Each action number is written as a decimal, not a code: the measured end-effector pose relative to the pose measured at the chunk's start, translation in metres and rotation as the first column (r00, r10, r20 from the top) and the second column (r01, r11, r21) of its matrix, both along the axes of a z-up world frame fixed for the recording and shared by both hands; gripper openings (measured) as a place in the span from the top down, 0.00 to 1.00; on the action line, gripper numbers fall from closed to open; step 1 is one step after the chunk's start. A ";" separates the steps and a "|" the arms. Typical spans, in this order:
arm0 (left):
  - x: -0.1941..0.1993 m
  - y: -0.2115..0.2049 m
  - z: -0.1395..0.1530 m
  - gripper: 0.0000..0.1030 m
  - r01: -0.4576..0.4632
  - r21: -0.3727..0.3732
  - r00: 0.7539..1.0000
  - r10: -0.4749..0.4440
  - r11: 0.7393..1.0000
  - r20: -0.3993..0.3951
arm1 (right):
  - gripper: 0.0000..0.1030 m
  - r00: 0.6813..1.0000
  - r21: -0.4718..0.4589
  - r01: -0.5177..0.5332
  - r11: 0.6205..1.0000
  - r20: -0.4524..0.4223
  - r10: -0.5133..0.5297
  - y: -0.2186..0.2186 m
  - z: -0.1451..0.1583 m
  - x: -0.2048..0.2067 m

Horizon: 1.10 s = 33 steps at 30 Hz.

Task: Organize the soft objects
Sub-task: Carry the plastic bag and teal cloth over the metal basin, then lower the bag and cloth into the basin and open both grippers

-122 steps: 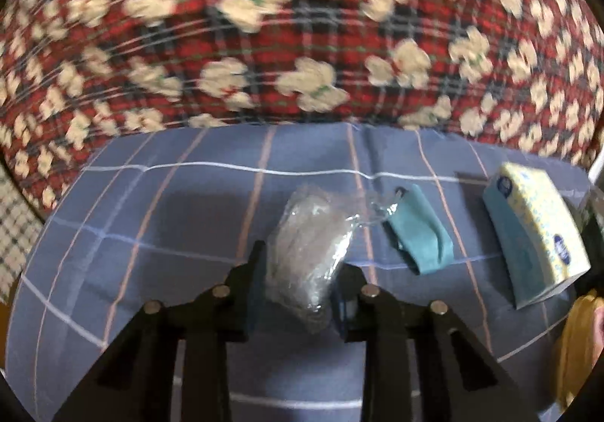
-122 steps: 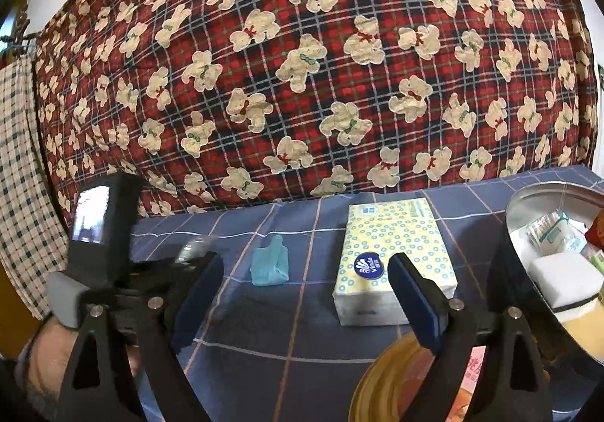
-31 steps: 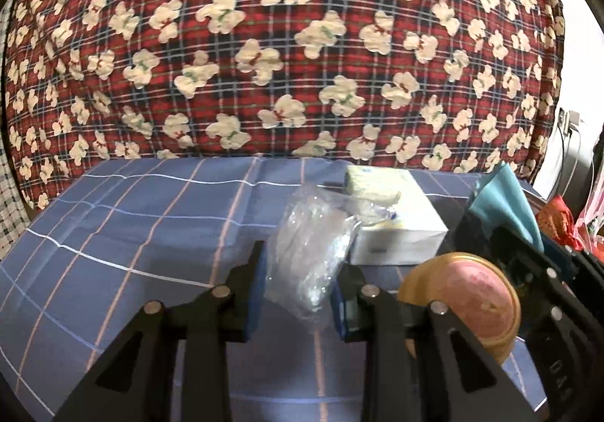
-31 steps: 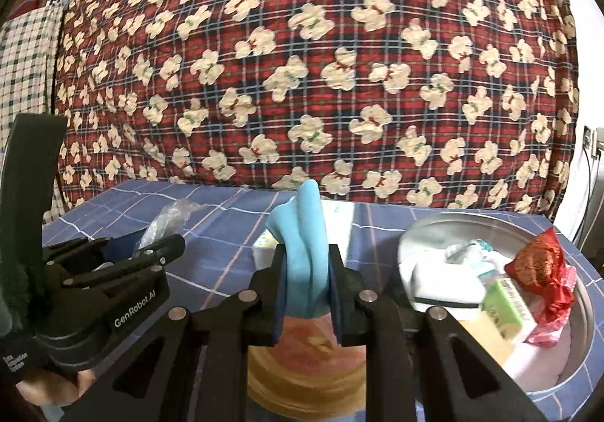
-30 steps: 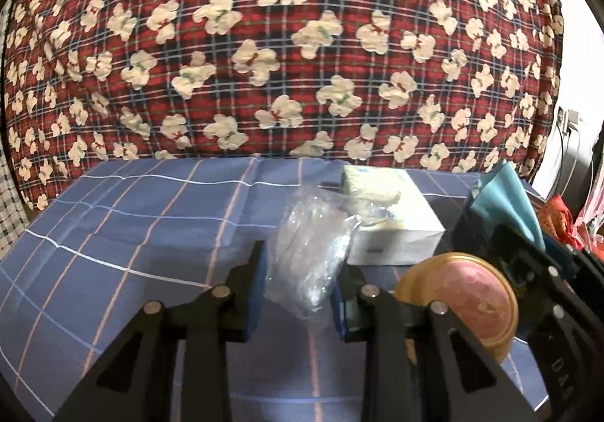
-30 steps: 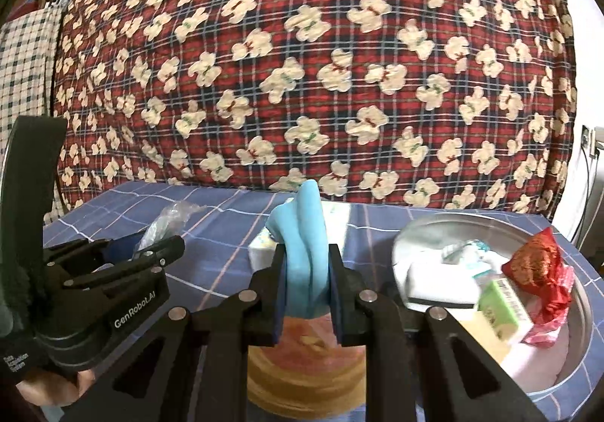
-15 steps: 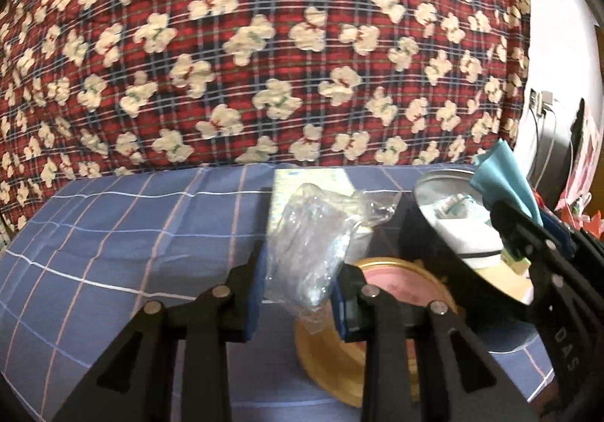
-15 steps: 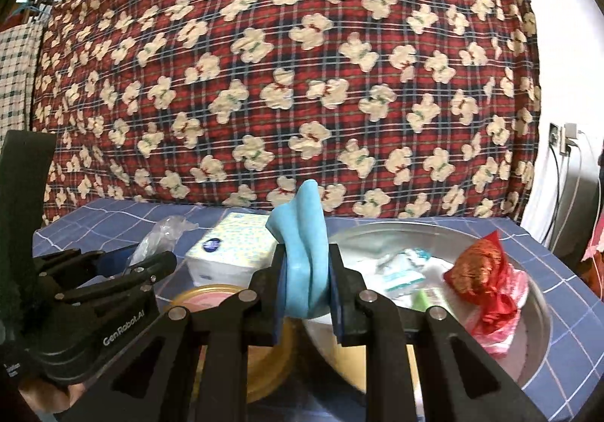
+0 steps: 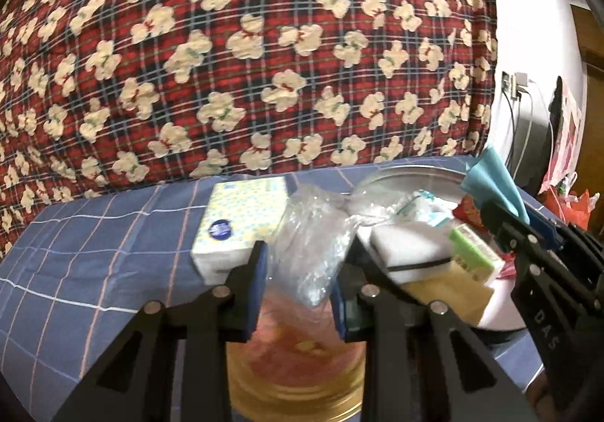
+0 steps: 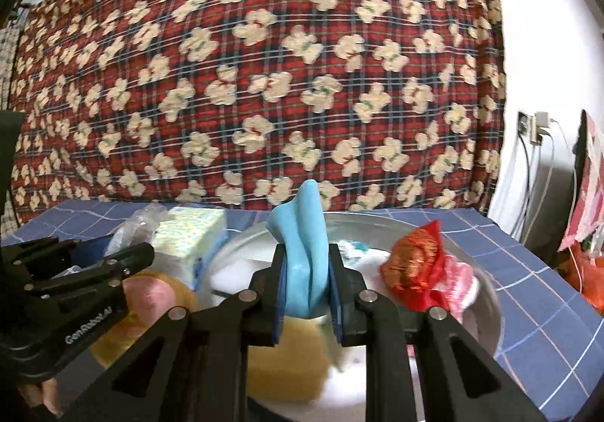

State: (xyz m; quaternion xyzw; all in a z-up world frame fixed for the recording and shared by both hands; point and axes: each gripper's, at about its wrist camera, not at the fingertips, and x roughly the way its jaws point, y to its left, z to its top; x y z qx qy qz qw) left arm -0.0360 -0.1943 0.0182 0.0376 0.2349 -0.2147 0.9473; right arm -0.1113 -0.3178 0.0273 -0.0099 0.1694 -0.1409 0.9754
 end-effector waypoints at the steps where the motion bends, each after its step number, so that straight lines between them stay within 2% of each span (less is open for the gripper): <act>1: -0.001 -0.004 0.001 0.72 0.007 0.000 1.000 -0.007 1.000 0.002 | 0.79 1.000 0.006 0.014 1.000 0.004 -0.014 -0.006 0.000 -0.002; 10: -0.010 -0.044 0.010 0.72 0.076 -0.001 0.997 -0.076 0.997 0.020 | 0.79 0.996 0.014 0.084 0.996 0.025 -0.084 -0.042 0.002 -0.011; 19: -0.010 -0.079 0.013 0.72 0.139 -0.011 0.990 -0.139 0.990 0.003 | 0.79 0.989 0.000 0.147 0.989 0.032 -0.147 -0.069 0.004 -0.014; 33: 0.001 -0.118 0.004 0.72 0.180 -0.019 0.983 -0.181 0.983 -0.043 | 0.79 0.976 0.002 0.215 0.977 -0.037 -0.215 -0.104 -0.002 -0.001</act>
